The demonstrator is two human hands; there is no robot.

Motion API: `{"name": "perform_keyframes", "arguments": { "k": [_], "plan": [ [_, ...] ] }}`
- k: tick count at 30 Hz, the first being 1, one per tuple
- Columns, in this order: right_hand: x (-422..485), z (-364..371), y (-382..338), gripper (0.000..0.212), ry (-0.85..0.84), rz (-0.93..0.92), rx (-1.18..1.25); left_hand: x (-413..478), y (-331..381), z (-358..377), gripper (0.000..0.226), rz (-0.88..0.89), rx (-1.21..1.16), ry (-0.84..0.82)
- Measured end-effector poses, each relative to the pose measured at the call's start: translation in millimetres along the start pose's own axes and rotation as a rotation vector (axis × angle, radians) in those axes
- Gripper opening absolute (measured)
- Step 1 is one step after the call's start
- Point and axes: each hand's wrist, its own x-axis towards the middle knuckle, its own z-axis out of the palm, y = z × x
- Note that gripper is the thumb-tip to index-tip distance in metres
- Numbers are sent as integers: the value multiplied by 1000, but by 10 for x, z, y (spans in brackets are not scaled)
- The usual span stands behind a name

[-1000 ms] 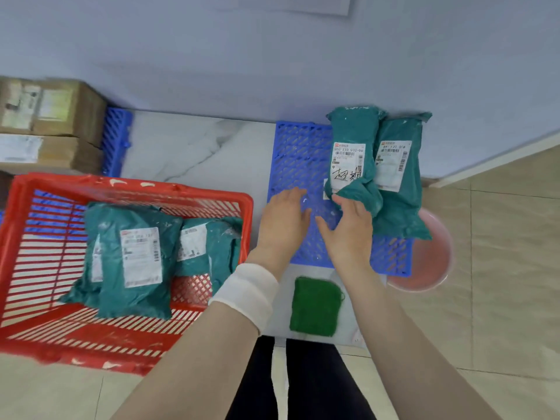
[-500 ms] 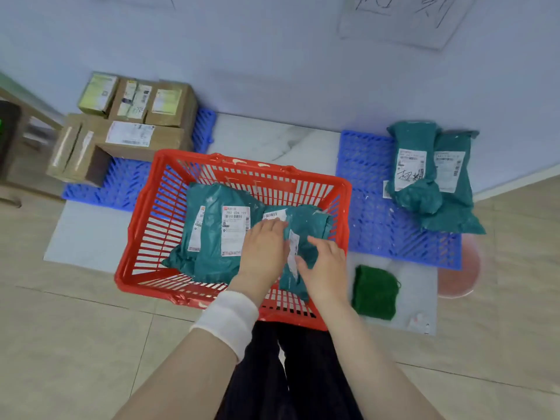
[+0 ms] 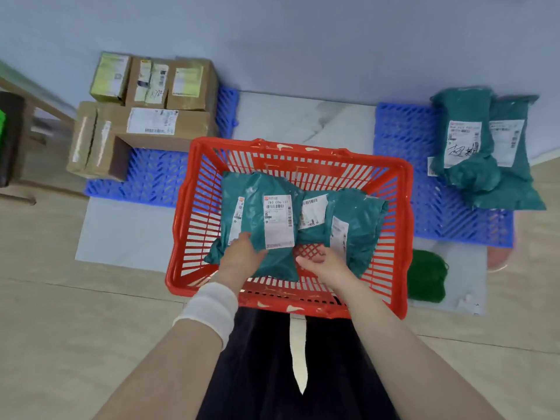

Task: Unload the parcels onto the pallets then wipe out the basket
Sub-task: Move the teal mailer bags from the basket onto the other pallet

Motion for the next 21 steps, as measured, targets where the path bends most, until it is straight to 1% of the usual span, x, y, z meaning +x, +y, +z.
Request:
{"name": "perform_keyframes", "arguments": {
  "k": [2,5,8,11,13,14,15,17,19,21],
  "plan": [
    [187,104,-35,48,21,22,27,236,-144,-54,64,-18,13,-33],
    [550,274,-30,49,17,66,67,649,-277,-93,63,-21,-6,-47],
    [896,419,7,45,-17,110,54,984,-311,-14,64,-11,-115,-106],
    [1132,534,6,42,-28,177,187,1174,-328,88,72,-26,-197,-78],
    [1219,578,-25,41,-34,178,256,1218,-329,115,77,-31,-281,-78],
    [1230,588,-45,41,-41,166,282,1211,-325,117,77,-34,-340,-104],
    [1221,592,-72,42,-42,149,300,1183,-311,112,74,-23,-388,-143],
    [1119,575,-140,43,-20,121,317,1077,-268,88,61,24,-420,-202],
    [964,514,-214,42,5,115,318,933,-208,17,52,37,-455,-207],
    [760,423,-290,42,-2,131,318,759,-150,-94,49,22,-541,-207]
  ]
}}
